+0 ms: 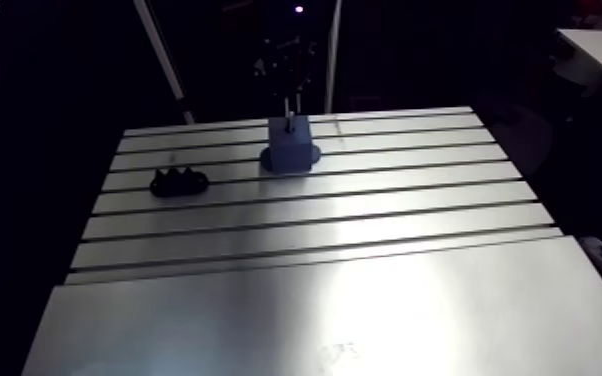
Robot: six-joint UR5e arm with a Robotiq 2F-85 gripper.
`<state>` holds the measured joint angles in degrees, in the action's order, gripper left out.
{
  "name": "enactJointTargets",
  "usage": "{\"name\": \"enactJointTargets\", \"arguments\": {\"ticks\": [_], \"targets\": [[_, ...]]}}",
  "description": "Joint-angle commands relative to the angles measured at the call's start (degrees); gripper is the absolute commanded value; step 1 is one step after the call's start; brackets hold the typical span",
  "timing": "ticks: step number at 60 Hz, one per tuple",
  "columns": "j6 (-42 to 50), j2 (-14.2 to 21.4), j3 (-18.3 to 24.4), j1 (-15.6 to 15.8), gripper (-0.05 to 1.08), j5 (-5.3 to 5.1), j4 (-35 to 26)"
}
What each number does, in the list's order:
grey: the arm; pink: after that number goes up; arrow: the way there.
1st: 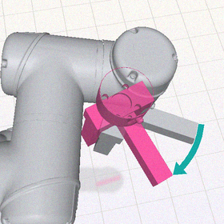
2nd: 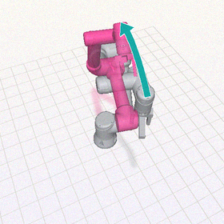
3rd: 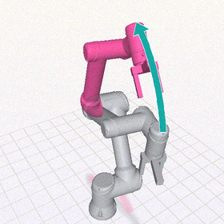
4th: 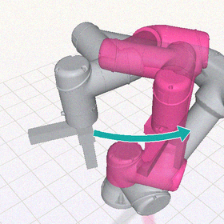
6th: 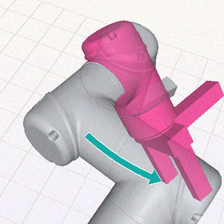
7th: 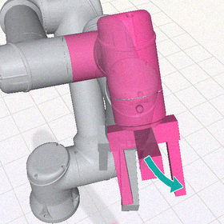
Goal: Pick up the M10 bolt and insert it into the hex recess until seated.
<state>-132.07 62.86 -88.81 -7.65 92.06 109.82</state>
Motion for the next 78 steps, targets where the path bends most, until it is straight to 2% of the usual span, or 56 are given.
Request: {"name": "enactJointTargets", "arguments": {"ticks": [1,78], "targets": [[0.0,-0.07,0.0,0.09,1.07,0.0,0.0],[0.0,-0.24,-0.44,0.18,1.07,0.0,0.88]]}}
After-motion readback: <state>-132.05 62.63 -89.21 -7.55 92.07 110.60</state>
